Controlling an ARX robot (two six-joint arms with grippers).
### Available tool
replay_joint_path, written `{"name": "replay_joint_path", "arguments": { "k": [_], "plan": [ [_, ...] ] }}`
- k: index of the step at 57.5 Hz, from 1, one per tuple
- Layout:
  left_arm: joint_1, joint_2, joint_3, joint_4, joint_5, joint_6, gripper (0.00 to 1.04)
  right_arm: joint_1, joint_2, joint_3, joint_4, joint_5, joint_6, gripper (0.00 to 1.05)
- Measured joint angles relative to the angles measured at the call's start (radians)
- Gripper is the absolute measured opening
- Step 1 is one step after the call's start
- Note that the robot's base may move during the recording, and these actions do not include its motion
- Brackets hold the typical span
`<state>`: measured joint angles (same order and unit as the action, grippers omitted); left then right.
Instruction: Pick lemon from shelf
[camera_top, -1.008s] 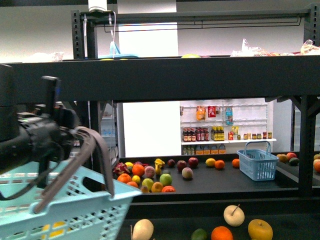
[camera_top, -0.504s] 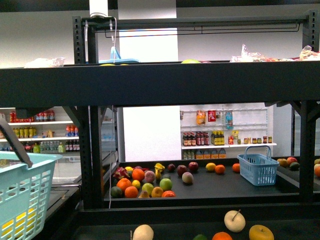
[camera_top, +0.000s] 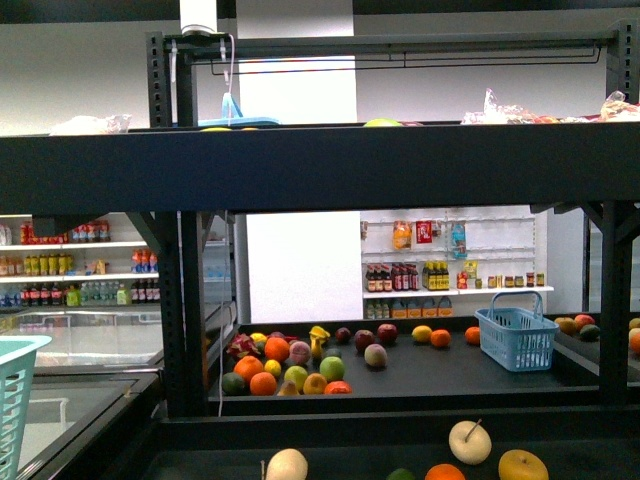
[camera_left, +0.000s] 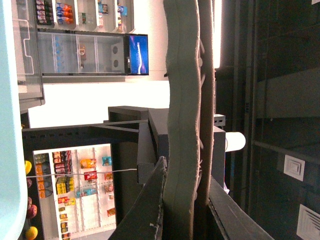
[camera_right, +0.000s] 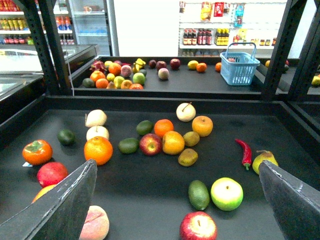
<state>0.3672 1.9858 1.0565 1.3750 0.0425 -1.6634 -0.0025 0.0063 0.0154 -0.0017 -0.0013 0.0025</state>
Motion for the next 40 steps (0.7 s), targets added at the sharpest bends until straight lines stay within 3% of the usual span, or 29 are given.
{"name": "replay_joint_path", "arguments": {
  "k": [36,40],
  "plan": [
    [0.018,0.064,-0.014,0.012,-0.001,-0.036,0.11,0.000,0.000,0.000,0.000,0.000,0.000,0.97],
    [0.018,0.064,-0.014,0.013,0.000,-0.036,0.20,0.000,0.000,0.000,0.000,0.000,0.000,0.97]
  ]
}}
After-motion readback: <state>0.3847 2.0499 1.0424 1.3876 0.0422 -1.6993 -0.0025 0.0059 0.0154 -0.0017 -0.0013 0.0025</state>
